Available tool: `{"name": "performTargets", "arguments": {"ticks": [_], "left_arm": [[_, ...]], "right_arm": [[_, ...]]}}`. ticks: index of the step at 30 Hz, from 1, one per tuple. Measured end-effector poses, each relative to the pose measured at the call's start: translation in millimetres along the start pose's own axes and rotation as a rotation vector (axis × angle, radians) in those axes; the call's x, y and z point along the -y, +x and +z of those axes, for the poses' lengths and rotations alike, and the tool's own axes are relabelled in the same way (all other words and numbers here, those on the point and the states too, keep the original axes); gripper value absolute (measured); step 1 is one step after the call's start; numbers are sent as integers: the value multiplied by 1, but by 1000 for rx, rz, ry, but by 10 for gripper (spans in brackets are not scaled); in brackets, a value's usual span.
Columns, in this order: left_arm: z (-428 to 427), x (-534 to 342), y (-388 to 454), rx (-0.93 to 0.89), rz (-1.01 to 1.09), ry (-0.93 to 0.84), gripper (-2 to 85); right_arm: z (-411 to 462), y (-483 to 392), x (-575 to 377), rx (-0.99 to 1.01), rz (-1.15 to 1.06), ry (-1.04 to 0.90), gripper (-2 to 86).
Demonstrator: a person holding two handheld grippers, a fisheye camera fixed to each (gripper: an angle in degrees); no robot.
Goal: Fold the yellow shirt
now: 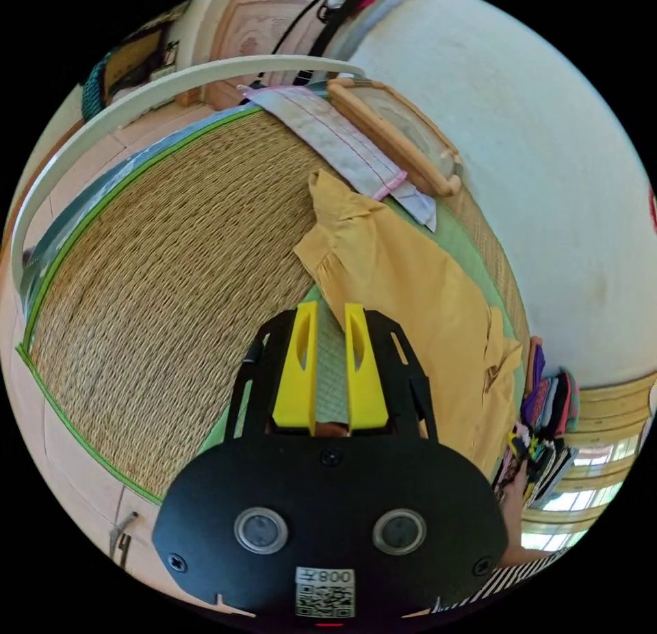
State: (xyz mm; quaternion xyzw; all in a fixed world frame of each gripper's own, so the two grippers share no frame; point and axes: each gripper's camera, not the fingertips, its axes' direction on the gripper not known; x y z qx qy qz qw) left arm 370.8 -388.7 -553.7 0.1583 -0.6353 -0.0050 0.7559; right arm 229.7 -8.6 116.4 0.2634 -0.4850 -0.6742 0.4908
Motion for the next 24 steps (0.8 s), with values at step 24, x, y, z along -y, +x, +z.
{"name": "performTargets", "arguments": {"ticks": [24], "left_arm": [[-51, -106, 25, 62, 96, 98, 17]], "right_arm": [[25, 4, -46, -91, 37, 0, 13]]}}
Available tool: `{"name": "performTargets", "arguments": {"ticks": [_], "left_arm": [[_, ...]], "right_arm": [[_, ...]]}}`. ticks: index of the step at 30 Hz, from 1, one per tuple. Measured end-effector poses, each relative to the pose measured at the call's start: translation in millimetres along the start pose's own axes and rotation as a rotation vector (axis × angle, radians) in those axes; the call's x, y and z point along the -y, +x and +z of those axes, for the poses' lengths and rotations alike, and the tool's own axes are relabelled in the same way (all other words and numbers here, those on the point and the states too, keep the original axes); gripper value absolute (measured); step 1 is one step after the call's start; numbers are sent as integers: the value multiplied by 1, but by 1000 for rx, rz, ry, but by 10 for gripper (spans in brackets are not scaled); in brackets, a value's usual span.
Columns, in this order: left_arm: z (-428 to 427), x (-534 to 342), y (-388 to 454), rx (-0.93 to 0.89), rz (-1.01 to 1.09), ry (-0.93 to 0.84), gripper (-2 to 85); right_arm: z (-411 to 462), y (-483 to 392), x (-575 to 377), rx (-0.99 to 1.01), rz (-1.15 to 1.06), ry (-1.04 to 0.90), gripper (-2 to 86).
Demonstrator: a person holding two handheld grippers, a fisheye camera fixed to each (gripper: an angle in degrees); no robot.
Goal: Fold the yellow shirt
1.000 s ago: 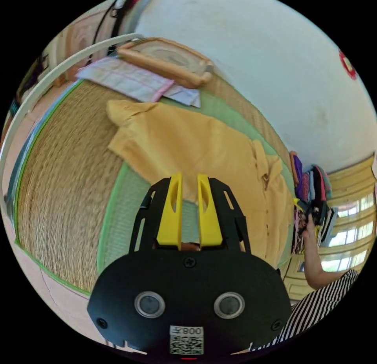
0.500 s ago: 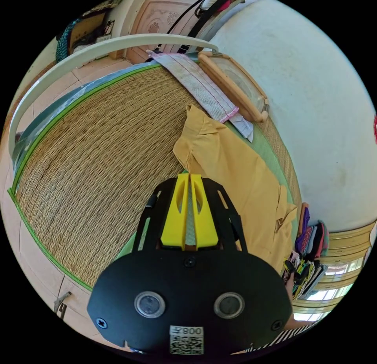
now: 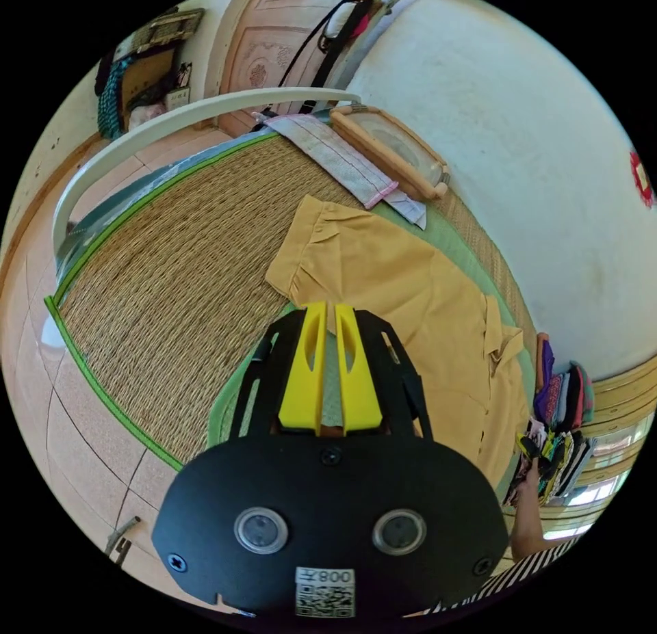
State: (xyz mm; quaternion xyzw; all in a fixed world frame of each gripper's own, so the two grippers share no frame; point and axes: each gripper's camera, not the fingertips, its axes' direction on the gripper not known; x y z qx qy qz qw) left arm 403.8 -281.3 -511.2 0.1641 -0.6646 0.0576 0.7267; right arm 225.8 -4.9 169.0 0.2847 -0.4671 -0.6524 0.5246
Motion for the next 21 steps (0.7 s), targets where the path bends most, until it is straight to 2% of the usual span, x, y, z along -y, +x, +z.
{"name": "performTargets", "arguments": {"ticks": [1, 4, 9, 15, 21], "left_arm": [[5, 1, 14, -2, 25, -12, 16], [12, 0, 43, 3, 61, -19, 12], [30, 5, 85, -52, 111, -51, 6], [55, 24, 144, -106, 185, -87, 3], [83, 44, 217, -151, 298, -131, 4]], "right_arm": [[7, 2, -3, -47, -1, -20, 9], [5, 10, -10, 30, 6, 9, 5], [1, 20, -7, 32, -6, 12, 2], [-12, 19, 9, -25, 15, 9, 2], [-38, -9, 13, 39, -33, 122, 1]]}}
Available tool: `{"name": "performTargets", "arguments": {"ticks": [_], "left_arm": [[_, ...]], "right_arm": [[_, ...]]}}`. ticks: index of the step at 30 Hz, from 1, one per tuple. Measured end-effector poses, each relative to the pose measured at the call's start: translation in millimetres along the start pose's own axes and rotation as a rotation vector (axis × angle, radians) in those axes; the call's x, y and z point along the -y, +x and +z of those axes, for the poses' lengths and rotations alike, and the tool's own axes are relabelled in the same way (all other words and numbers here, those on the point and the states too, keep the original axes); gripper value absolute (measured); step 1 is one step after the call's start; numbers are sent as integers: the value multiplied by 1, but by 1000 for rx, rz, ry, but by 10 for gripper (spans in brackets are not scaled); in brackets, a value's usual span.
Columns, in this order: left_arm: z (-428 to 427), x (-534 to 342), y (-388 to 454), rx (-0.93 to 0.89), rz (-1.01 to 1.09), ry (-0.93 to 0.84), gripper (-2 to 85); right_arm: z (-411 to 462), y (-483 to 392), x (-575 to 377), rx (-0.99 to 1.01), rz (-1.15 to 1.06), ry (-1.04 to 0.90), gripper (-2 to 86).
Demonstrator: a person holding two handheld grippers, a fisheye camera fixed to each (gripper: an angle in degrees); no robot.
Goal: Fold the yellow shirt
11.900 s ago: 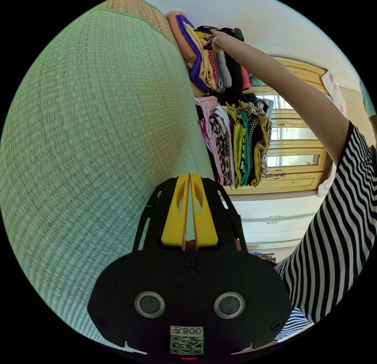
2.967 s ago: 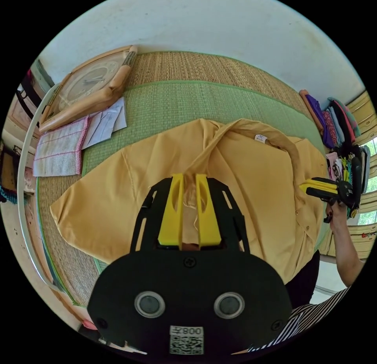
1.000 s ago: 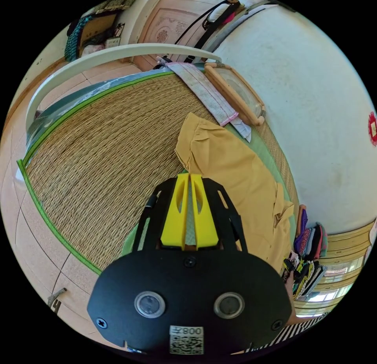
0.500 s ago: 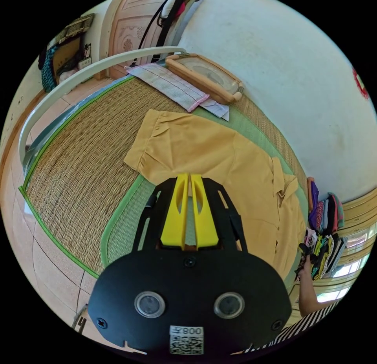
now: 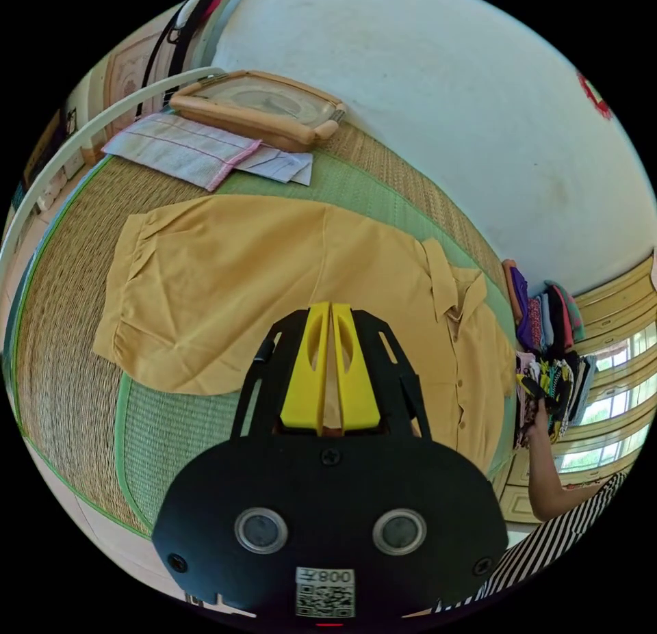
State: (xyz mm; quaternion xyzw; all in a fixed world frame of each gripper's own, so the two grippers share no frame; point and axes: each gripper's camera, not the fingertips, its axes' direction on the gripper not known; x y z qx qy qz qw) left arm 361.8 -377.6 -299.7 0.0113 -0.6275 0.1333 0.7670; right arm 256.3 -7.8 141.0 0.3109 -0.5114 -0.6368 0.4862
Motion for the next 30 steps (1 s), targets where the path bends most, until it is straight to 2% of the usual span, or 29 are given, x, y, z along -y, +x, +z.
{"name": "performTargets", "arguments": {"ticks": [5, 14, 23, 30], "left_arm": [[35, 39, 42, 1, 54, -47, 3], [80, 96, 95, 53, 80, -84, 3], [79, 131, 129, 85, 75, -91, 3], [16, 63, 137, -26, 135, -87, 3]], "right_arm": [[38, -54, 52, 29, -135, -41, 1], [119, -103, 129, -31, -193, -165, 1], [114, -114, 159, -75, -194, -169, 1], [68, -106, 109, -43, -220, -142, 1]]}}
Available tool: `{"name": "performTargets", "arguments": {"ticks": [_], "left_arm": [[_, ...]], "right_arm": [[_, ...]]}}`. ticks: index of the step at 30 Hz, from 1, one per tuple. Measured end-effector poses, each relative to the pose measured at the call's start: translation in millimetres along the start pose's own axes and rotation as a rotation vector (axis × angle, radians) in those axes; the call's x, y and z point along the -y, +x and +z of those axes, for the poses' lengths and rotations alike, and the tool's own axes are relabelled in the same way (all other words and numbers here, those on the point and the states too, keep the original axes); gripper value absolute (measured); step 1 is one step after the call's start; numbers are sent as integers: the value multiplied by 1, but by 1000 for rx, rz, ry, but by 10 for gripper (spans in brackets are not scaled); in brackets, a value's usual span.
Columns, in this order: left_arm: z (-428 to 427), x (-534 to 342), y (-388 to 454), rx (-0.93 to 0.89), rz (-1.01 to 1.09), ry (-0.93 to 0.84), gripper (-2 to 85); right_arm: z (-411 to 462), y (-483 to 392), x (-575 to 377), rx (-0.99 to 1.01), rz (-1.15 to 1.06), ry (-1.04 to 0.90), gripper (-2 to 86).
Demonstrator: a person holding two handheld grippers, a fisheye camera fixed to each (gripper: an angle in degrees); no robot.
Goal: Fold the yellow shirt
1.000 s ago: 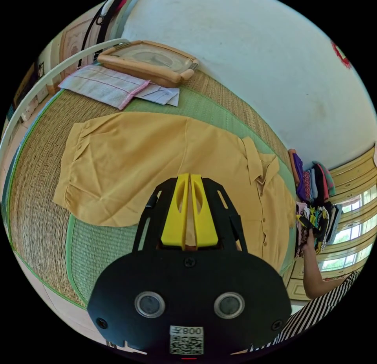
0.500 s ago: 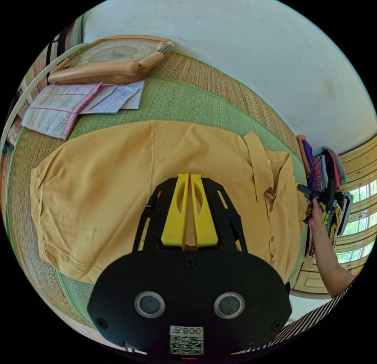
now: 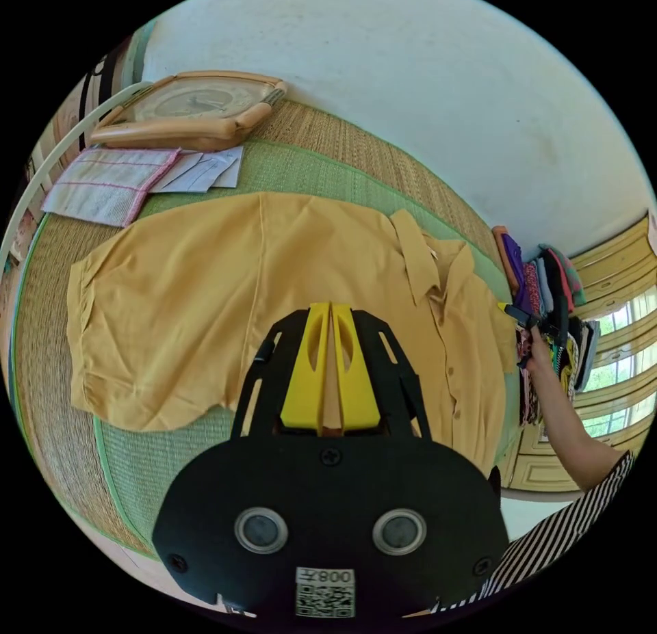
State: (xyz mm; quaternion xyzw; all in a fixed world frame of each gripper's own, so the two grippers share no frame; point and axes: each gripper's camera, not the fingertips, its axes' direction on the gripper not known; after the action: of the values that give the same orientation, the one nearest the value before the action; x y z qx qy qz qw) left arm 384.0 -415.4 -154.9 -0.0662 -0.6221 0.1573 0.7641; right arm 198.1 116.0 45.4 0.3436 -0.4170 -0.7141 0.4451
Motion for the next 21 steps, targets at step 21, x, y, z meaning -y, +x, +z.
{"name": "performTargets", "arguments": {"ticks": [21], "left_arm": [[7, 97, 3, 157, 2, -11, 3]], "right_arm": [[27, 8, 44, -49, 24, -10, 1]]}}
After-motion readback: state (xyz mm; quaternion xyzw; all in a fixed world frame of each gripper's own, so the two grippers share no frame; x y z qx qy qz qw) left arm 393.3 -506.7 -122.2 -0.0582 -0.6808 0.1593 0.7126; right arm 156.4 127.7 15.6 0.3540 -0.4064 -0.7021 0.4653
